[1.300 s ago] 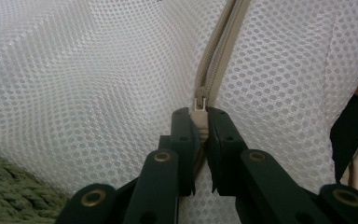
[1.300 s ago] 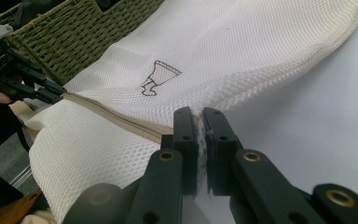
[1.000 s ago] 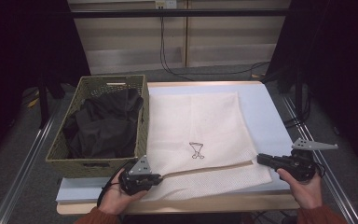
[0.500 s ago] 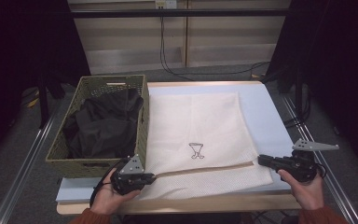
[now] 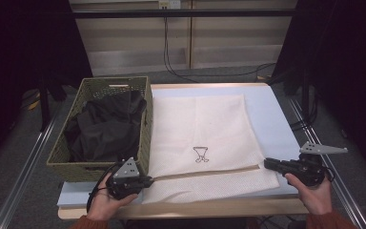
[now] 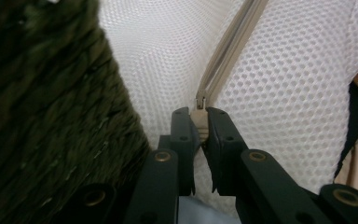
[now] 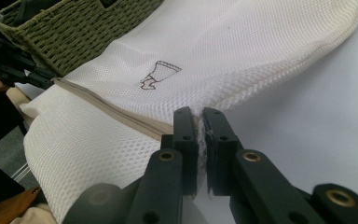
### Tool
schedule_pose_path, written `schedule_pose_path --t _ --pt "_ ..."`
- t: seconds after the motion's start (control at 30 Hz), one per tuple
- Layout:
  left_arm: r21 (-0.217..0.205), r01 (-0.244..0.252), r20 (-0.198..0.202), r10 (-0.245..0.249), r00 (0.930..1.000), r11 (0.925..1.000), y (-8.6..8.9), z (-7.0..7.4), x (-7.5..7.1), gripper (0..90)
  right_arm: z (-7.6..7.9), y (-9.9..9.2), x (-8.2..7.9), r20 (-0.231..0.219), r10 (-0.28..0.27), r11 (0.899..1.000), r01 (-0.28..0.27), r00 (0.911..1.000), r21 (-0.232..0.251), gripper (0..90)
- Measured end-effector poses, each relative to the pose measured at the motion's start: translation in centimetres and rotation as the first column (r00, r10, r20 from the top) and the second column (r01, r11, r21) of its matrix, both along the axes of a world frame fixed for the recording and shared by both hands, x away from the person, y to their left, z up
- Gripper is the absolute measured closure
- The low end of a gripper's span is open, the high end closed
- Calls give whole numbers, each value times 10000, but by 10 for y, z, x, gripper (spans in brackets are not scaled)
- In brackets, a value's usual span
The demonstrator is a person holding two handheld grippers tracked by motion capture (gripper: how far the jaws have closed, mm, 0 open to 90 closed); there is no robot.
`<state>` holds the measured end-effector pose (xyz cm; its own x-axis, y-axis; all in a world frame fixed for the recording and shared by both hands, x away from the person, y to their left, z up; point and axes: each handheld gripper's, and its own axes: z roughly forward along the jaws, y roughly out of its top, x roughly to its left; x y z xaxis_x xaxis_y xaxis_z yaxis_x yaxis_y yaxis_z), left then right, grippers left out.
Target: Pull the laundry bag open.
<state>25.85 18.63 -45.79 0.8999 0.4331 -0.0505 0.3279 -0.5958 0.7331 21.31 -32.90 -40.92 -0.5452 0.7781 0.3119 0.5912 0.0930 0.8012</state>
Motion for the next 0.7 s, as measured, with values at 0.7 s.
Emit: schedule_pose_path --t 0.7 --pt "353 -490 -63 493 9988 9982 23 -9 -8 818 -3 -3 -3 -30 -186 9998 186 9998 -90 852"
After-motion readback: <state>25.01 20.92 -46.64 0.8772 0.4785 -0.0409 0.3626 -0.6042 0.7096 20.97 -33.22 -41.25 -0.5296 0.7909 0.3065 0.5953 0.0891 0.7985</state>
